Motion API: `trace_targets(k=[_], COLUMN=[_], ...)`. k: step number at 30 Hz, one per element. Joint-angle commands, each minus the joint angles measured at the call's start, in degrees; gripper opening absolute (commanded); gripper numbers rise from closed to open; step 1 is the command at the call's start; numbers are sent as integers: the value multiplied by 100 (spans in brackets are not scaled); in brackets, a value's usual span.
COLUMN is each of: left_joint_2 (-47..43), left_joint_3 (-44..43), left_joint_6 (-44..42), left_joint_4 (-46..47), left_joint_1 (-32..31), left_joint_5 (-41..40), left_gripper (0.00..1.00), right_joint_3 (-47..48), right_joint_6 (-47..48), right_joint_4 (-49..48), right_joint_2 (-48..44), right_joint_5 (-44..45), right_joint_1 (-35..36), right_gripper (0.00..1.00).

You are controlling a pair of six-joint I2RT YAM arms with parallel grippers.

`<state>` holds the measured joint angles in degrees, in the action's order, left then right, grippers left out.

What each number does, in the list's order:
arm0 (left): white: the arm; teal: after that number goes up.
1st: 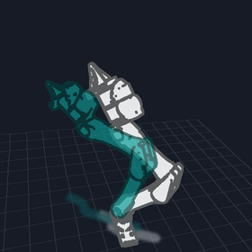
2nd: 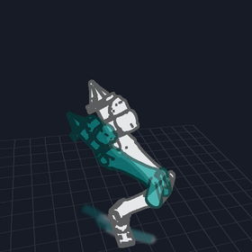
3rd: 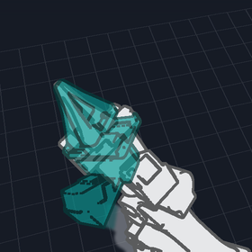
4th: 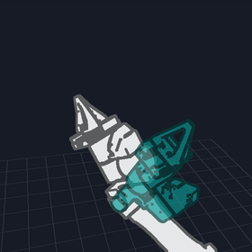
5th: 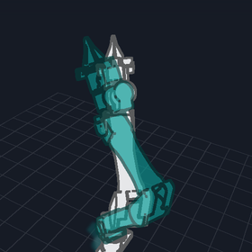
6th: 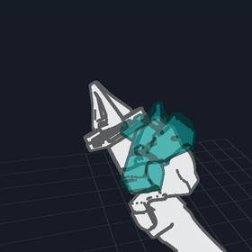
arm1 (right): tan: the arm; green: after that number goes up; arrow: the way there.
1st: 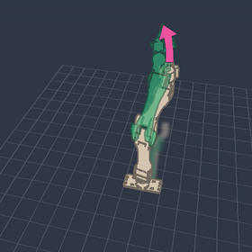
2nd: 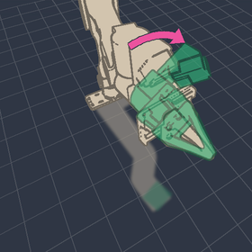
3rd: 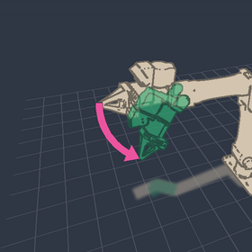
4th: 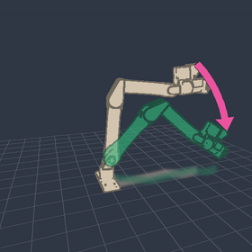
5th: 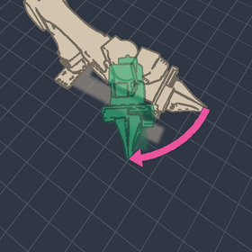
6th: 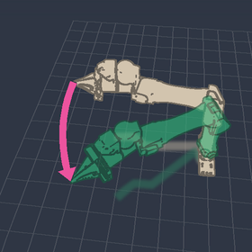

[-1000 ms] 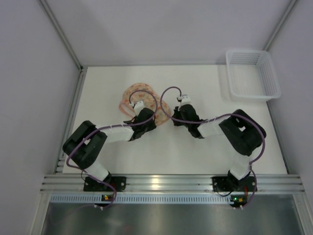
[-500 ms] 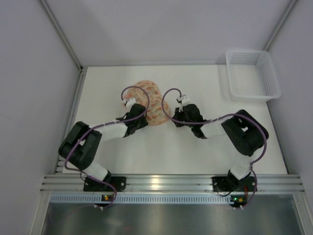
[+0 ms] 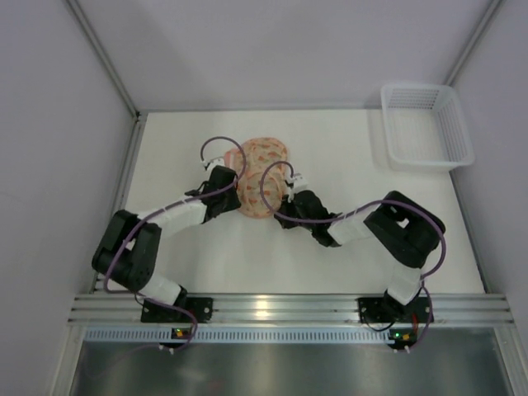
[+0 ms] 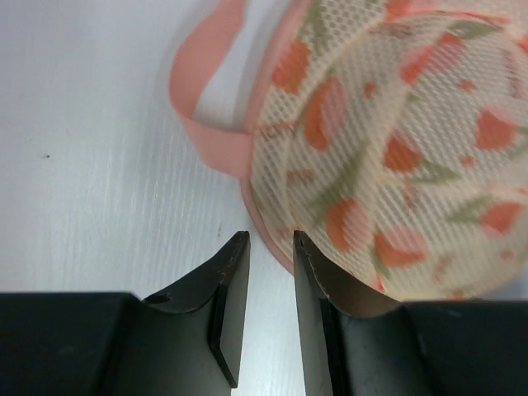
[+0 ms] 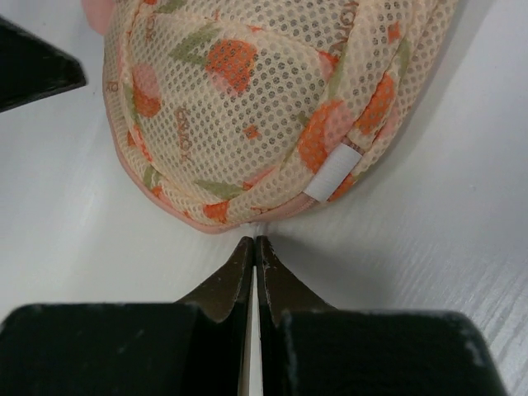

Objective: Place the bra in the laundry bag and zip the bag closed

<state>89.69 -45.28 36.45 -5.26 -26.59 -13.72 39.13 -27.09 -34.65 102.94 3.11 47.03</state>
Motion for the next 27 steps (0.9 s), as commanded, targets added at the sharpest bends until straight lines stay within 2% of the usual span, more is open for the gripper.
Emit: trace_targets(k=[1, 6, 11, 18, 27], left_joint_2=[-1143, -1647, -1174, -50, 101], left_joint_3=[71, 28, 124, 186, 177], left_joint_6=[-181, -129, 82, 205, 170], left_joint_4=[-265, -274, 155, 1026, 1255], left_joint_1=[-74, -311, -610, -1137, -1173], left_joint_5=[238, 326, 501, 502, 159], left_gripper=[34, 35, 35, 34, 34], right_joint_3=[270, 419, 472, 332, 165], right_joint_6=[-665, -789, -754, -666, -736], right_joint_4=[90, 90, 275, 257, 257], right_joint_2=[139, 183, 245, 201, 51], right_joint_5=[286, 348, 418, 453, 392], right_joint_1=[70, 166, 193, 184, 237], right_gripper=[0, 0, 0, 0, 0])
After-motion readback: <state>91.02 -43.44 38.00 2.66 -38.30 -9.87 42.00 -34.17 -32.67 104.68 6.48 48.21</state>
